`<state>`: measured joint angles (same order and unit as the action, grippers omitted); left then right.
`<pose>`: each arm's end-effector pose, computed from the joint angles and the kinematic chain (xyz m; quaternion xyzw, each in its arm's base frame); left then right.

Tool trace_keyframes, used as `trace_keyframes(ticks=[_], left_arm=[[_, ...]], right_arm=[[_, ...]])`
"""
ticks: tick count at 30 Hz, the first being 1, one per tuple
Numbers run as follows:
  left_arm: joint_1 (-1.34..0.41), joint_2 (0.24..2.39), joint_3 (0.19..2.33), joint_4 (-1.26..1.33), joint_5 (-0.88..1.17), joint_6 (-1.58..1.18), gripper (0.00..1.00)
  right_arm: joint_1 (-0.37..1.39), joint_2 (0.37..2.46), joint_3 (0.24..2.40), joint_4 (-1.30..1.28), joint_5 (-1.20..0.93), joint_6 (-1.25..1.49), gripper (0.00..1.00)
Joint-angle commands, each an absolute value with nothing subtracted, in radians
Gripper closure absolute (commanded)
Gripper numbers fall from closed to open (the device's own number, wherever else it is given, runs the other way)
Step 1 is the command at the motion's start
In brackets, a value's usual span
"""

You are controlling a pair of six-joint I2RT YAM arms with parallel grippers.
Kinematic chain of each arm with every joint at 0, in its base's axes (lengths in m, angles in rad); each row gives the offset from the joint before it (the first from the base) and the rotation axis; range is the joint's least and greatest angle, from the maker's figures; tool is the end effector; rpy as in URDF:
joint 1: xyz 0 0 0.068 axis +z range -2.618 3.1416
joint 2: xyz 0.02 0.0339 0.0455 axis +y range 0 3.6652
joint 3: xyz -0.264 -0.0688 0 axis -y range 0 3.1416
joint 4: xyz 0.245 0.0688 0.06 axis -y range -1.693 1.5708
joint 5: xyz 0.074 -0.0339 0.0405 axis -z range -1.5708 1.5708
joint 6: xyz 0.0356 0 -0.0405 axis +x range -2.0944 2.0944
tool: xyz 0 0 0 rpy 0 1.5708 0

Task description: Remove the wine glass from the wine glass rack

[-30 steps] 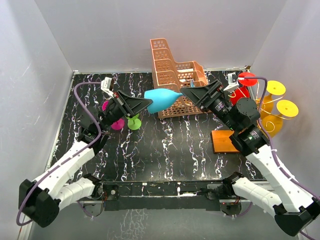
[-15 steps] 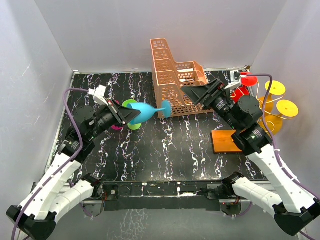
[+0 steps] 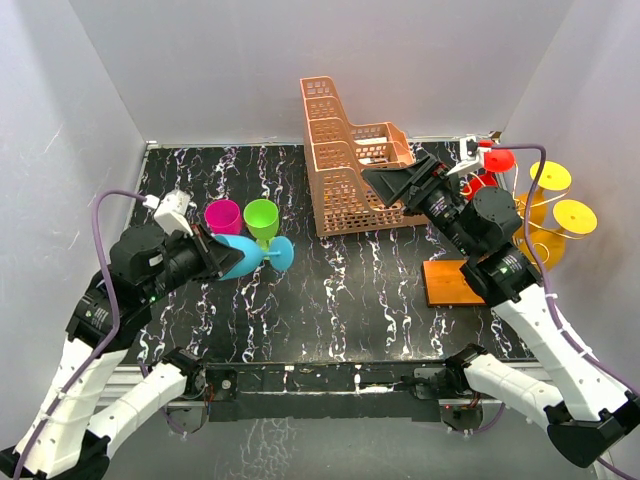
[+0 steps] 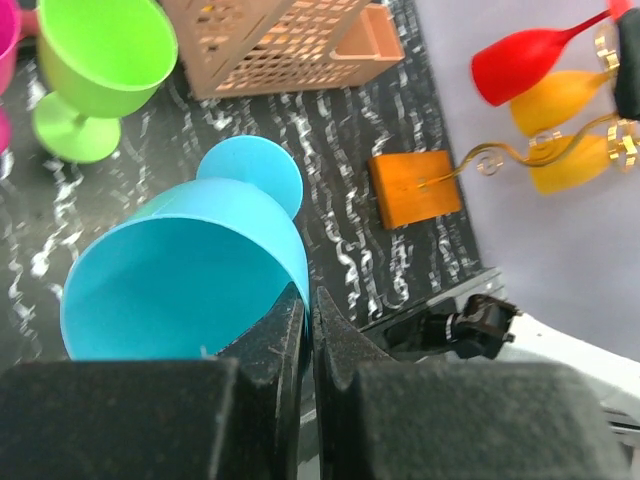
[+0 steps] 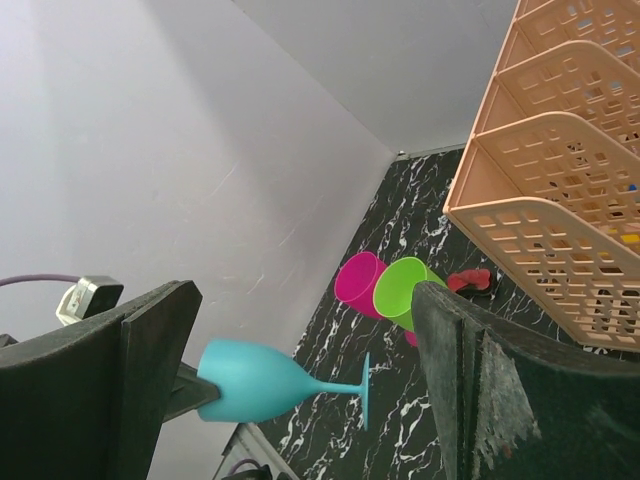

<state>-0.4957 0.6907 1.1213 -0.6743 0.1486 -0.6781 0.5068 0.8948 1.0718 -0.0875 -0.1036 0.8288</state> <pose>0.1031 -0.0618 0.4121 -0.0260 0.7865 -0.3888 0.4790 0.1682 0.0976 0.4314 0.0703 0.6713 0.4839 0.5571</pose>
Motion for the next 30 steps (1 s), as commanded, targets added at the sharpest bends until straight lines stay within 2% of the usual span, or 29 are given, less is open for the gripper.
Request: trace_keyframes(ticks=[1,12,30], left_arm=[[-0.494,0.703,1.198,-0.905,0.068,-0.604,1.0],[-0.494,0.817,1.279,-1.171,-0.059,-0.58,1.0],[-0.494,1.147,1.17,-0.994,-0.212,-0.489,1.0]], right_arm=[[0.509,0.891,1.123,-0.048,-0.093,0.795,0.02],[0.509,0.865,1.141,-0.073,-0.063,0.721,0.02],[0.509,0.892,1.191,-0.171,-0.064,0.574,0.01]])
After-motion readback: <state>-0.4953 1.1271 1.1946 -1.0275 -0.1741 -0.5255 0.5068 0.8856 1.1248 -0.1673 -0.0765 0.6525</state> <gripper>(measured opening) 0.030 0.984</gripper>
